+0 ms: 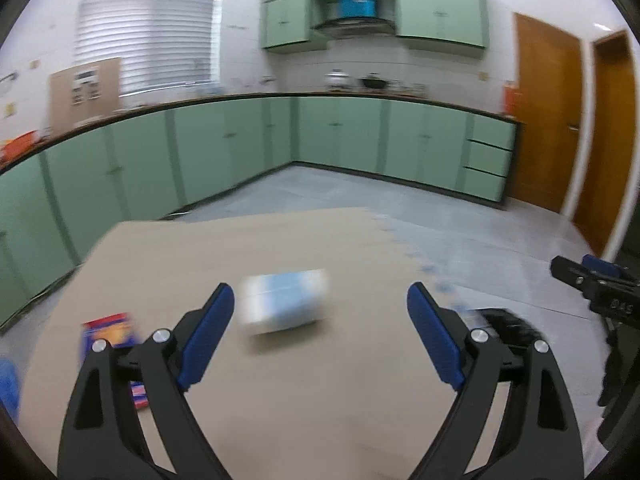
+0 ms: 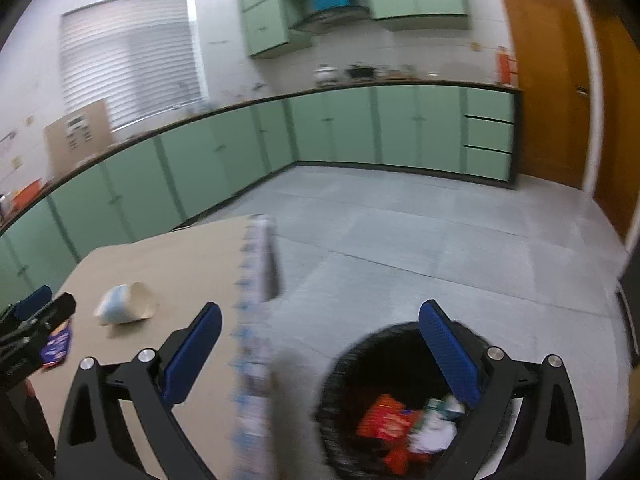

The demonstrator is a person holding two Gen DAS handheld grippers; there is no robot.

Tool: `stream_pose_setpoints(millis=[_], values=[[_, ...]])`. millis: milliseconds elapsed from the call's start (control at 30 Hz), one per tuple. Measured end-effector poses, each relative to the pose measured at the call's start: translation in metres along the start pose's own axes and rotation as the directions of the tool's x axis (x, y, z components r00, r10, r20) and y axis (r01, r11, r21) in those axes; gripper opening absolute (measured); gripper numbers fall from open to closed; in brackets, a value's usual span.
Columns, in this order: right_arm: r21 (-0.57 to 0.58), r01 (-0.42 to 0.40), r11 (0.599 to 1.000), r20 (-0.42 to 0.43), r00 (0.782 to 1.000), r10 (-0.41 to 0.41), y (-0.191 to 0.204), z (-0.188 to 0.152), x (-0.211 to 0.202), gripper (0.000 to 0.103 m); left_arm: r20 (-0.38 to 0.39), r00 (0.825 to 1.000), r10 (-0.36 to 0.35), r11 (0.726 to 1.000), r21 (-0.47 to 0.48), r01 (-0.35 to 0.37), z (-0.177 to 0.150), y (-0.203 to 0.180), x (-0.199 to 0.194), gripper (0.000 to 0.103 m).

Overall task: Collect trash
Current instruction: 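Move both open tools back over the table toward the cup and snack bag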

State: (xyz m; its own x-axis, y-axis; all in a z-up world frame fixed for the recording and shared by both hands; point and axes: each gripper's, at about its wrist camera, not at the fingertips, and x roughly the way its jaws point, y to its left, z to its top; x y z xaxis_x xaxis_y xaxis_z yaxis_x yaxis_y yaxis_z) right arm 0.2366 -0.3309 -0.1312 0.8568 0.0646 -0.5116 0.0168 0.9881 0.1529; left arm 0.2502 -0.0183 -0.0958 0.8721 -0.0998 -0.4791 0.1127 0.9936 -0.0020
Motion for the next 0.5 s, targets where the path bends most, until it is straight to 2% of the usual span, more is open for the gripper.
stream_pose_setpoints(millis=[233, 367, 500], values=[[-0.082, -0.129, 0.988, -0.016, 0.992, 0.128, 0.111, -0.006, 0.035, 0.097, -0.017, 0.984, 0.177, 0.981, -0.083, -0.178, -0.006, 0.095, -0.015, 0.086], [-0.124, -0.162, 0.979, -0.048, 0.986, 0.157, 0.162, -0.012, 0.055, 0.097, -0.037, 0.973, 0.227, 0.965, -0.122, -0.230, -0.011, 0.129, -0.020, 0.086], [-0.165, -0.153, 0.974, -0.083, 0.987, 0.141, 0.201, -0.017, 0.076, 0.097, -0.052, 0.966, 0.253, 0.954, -0.152, -0.258, -0.020, 0.154, -0.027, 0.086]])
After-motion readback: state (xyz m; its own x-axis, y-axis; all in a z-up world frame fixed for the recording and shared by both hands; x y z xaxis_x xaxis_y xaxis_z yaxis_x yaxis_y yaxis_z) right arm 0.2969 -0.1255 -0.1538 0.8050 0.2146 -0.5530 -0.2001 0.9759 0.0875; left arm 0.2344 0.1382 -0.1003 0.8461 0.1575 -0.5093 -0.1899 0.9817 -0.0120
